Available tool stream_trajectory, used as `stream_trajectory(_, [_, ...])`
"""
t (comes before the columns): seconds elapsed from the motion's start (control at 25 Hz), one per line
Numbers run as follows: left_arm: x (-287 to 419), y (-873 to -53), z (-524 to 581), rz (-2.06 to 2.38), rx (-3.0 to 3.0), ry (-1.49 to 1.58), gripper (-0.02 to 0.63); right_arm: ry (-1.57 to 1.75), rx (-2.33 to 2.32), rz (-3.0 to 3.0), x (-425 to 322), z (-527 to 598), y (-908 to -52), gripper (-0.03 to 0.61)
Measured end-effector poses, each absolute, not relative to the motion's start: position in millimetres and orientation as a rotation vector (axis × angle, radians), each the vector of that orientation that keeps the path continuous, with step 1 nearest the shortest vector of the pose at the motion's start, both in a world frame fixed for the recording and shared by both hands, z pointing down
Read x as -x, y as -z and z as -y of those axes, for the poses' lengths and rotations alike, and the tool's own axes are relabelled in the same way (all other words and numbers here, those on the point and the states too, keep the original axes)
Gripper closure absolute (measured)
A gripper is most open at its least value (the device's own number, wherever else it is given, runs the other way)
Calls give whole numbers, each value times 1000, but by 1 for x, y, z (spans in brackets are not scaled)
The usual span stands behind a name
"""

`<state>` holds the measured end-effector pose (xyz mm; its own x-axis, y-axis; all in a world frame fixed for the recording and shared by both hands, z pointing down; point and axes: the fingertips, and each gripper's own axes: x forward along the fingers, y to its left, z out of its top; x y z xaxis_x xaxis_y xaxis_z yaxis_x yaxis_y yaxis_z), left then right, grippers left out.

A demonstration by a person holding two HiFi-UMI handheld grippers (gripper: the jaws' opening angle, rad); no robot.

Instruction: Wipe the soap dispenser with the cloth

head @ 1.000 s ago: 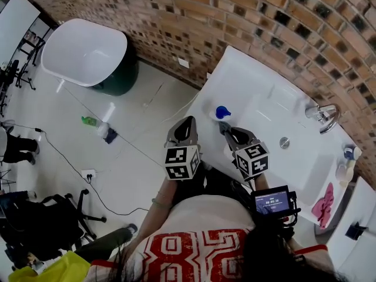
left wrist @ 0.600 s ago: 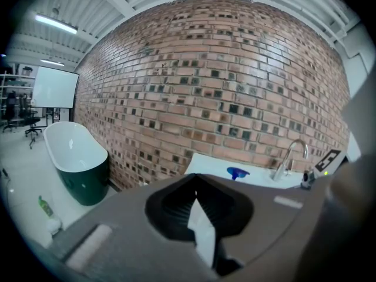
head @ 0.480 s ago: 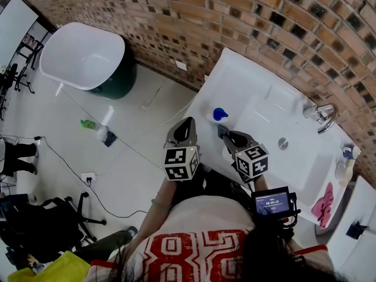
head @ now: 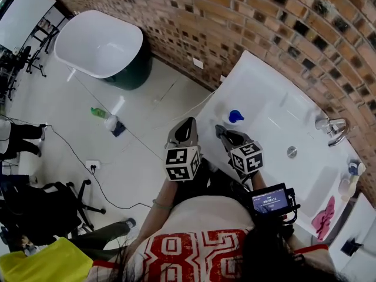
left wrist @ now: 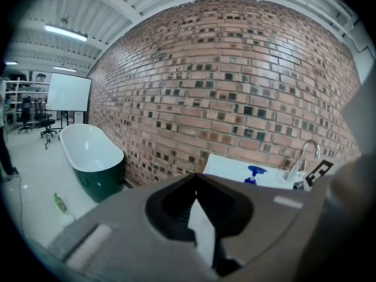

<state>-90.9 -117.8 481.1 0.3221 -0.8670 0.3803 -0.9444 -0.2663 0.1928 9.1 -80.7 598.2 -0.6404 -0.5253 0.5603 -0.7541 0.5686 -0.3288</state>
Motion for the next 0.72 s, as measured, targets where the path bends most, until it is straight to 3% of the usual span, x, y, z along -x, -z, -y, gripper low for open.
stream_trajectory(0.24, [96, -482, 117, 1613, -2204, -281, 609, -801, -1094, 2372, -20, 84, -601, 531])
stream_trajectory(0.72, [40, -485, 117, 1438, -2320, -314, 610, -879, -1295, 2292, -79, 71, -602, 531])
